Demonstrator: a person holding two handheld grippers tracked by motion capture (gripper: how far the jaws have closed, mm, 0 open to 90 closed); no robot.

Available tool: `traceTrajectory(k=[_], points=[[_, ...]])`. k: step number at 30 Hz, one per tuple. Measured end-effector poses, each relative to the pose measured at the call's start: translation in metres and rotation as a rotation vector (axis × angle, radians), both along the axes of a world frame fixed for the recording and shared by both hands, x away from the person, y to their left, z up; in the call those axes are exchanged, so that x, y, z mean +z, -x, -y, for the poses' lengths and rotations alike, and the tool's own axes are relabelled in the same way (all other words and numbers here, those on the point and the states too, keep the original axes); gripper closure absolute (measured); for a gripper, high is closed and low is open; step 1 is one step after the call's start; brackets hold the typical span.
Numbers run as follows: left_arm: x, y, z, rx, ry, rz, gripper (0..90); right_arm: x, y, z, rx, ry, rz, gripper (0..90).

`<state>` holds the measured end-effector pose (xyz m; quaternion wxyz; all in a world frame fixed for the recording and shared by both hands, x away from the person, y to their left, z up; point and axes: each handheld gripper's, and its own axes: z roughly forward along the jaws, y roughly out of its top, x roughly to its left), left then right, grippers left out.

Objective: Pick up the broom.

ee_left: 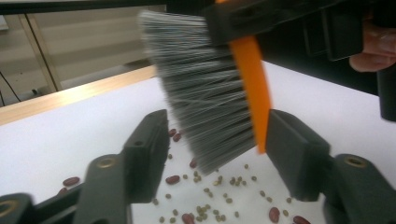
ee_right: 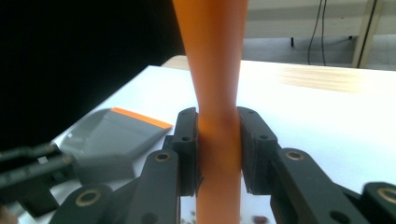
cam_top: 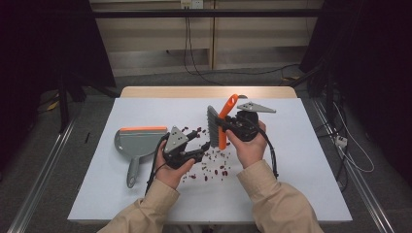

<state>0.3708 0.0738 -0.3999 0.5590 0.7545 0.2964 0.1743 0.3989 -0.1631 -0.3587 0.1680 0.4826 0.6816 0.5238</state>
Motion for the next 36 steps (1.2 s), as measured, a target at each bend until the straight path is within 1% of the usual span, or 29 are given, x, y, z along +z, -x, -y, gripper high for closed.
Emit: traceTrajectory(k=[1,4,7,8,10,11,14,16,20,24,27,29,32,33,36], points=[[0.001,-0.001,-0.003,-0.003,-0.003,-0.009,35.3,0.001,0.001,0.003,-0.001,0.014,0.001,71.2],[0.004,-0.002,-0.010,-0.003,-0.001,-0.009,30.8,0.002,0.002,0.015,0.012,0.047,-0.001,71.2],[0.006,-0.004,-0.016,-0.011,-0.002,-0.019,27.0,0.002,0.003,0.026,0.010,0.078,-0.014,71.1],[0.007,-0.004,-0.018,-0.013,-0.005,-0.021,25.8,0.002,0.004,0.030,0.010,0.083,-0.022,71.2],[0.007,-0.005,-0.022,-0.025,-0.002,-0.036,23.4,0.000,0.004,0.037,0.014,0.091,-0.036,71.1],[0.007,-0.005,-0.023,-0.029,-0.008,-0.039,22.6,0.000,0.004,0.040,0.017,0.098,-0.042,71.2],[0.008,-0.005,-0.029,-0.045,-0.012,-0.046,19.6,-0.001,0.006,0.048,0.015,0.102,-0.051,71.1],[0.011,-0.005,-0.033,-0.051,-0.012,-0.053,17.4,0.000,0.007,0.054,0.009,0.116,-0.049,71.2],[0.017,-0.004,-0.048,-0.049,-0.007,-0.051,13.6,0.001,0.008,0.065,0.002,0.115,-0.064,71.2],[0.019,-0.003,-0.063,-0.046,-0.007,-0.056,9.9,0.001,0.009,0.075,-0.005,0.145,-0.078,71.2],[0.018,-0.002,-0.075,-0.038,-0.003,-0.060,8.1,-0.001,0.009,0.083,-0.013,0.157,-0.102,71.2],[0.017,-0.001,-0.081,-0.035,-0.001,-0.062,7.0,-0.002,0.010,0.089,-0.022,0.160,-0.109,71.2],[0.015,0.000,-0.090,-0.029,-0.006,-0.057,6.9,-0.002,0.010,0.096,-0.031,0.165,-0.128,71.2],[0.015,0.000,-0.092,-0.027,-0.007,-0.059,6.9,-0.002,0.010,0.099,-0.034,0.170,-0.140,71.2],[0.012,0.001,-0.100,-0.016,-0.010,-0.062,6.9,-0.002,0.011,0.105,-0.041,0.198,-0.151,71.2]])
